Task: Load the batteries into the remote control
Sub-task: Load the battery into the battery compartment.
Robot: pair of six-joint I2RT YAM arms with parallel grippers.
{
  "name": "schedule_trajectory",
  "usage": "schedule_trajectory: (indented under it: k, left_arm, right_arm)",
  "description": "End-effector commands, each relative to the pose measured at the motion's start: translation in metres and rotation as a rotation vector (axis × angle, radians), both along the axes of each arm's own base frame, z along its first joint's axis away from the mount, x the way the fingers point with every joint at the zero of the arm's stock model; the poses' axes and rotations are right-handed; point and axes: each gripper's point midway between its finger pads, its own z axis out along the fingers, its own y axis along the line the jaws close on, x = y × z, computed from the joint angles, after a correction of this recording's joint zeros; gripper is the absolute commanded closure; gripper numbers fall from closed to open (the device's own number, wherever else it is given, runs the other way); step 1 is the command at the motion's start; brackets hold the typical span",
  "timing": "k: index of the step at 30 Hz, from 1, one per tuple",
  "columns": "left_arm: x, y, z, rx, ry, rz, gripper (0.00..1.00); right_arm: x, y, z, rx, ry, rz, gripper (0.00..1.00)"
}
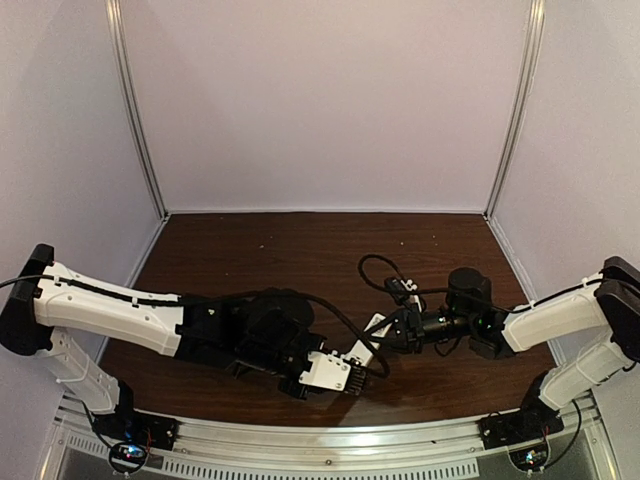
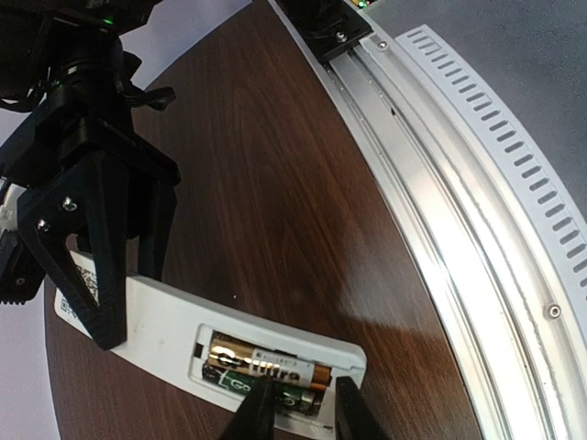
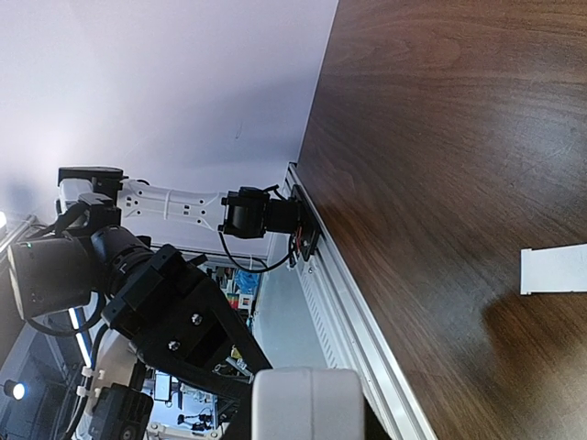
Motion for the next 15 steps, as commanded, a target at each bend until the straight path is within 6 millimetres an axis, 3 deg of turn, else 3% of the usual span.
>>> schedule_trajectory:
  k: [1,7,15]
  left_arm:
    - [0.001,-0.005,0.019,-0.053,-0.024,-0.003,0.71]
    - [-0.001,-0.003,0.028,-0.073,-0.036,-0.015,0.56]
    - [0.001,-0.011,0.032,-0.088,-0.043,-0.016,0.51]
  right_arm:
    - [-0.001,0.006,0.014,0.044,-0.039,0.024,1.00]
    - [0.000,0.006,0.013,0.040,-0.043,0.024,1.00]
    - [-0.001,0.007,0.014,0.036,-0.049,0.031,1.00]
